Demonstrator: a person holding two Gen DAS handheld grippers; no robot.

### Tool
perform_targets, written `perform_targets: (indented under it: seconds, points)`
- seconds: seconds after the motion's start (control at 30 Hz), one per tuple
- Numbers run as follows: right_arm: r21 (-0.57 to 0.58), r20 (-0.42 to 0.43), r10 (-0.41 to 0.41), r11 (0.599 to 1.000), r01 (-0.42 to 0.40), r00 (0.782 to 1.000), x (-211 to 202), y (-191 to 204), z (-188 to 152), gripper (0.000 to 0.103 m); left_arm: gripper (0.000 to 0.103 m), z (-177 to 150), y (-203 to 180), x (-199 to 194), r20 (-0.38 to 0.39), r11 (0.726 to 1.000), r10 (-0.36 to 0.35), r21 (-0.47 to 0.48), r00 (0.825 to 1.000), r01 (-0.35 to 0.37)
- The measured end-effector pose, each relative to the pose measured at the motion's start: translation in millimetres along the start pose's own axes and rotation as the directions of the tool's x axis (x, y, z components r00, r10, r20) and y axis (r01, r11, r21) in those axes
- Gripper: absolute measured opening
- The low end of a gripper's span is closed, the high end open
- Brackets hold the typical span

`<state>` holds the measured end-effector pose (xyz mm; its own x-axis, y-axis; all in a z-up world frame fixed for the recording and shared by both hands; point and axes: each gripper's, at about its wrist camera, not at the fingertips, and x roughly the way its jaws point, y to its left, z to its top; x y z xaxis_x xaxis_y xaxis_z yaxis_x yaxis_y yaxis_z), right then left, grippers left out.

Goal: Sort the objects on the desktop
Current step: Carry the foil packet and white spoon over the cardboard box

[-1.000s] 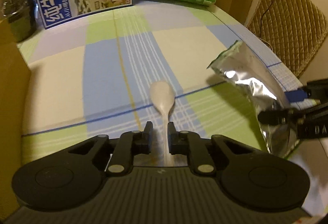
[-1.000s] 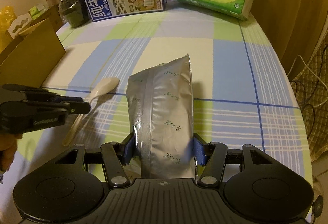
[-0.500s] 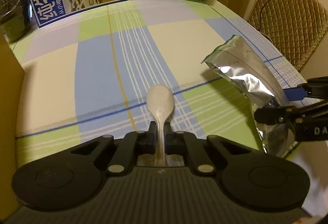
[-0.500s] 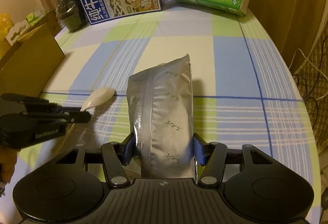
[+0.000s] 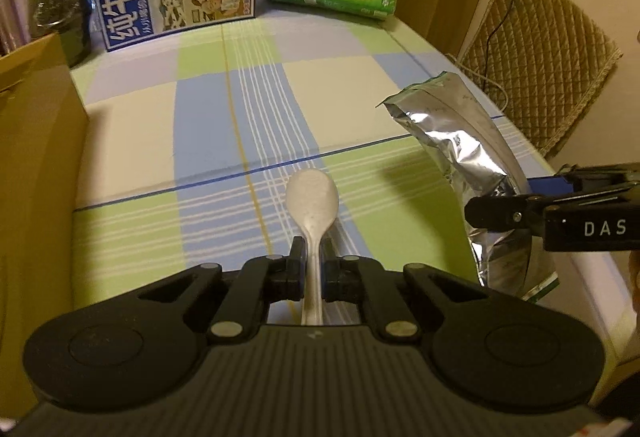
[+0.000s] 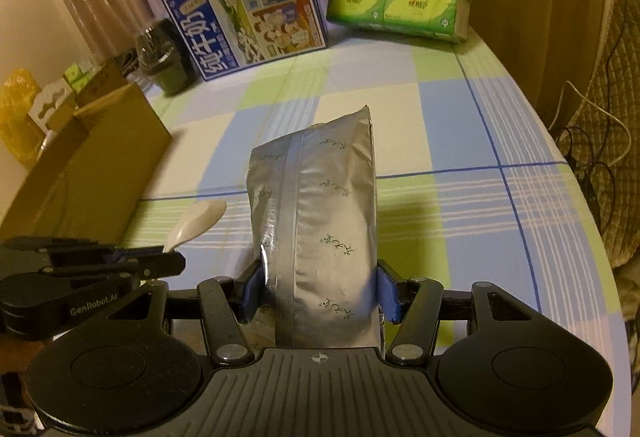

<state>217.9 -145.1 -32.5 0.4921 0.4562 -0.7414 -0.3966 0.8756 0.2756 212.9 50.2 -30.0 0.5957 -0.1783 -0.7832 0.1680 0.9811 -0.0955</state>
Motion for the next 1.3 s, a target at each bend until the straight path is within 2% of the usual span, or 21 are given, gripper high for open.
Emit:
perform_targets:
  seconds: [0.33, 0.63, 1.0, 1.3]
  points:
    - [0.009, 0.05, 0.017, 1.0, -0.018, 0.999, -53, 42, -28, 0.054, 0.004, -25, -7, -75, 0.04, 0.999, 0.027, -0.024, 0.999, -0.026]
    - [-0.022, 0.094, 0.015, 1.0, -0.013, 0.995, -85, 88, -45, 0.054, 0.004, -49, 1, -129, 0.083, 0.998, 0.054, -0.046, 0.995, -0.05]
    - [-0.05, 0.1, 0.058, 0.997, -0.053, 0.993, -97, 134, -56, 0.054, 0.004, -73, 24, -176, 0.122, 0.994, 0.092, -0.077, 0.988, -0.083]
    - [-0.078, 0.08, 0.133, 0.989, -0.127, 0.988, -92, 181, -54, 0.054, 0.004, -87, 51, -212, 0.145, 0.987, 0.143, -0.09, 0.979, -0.131]
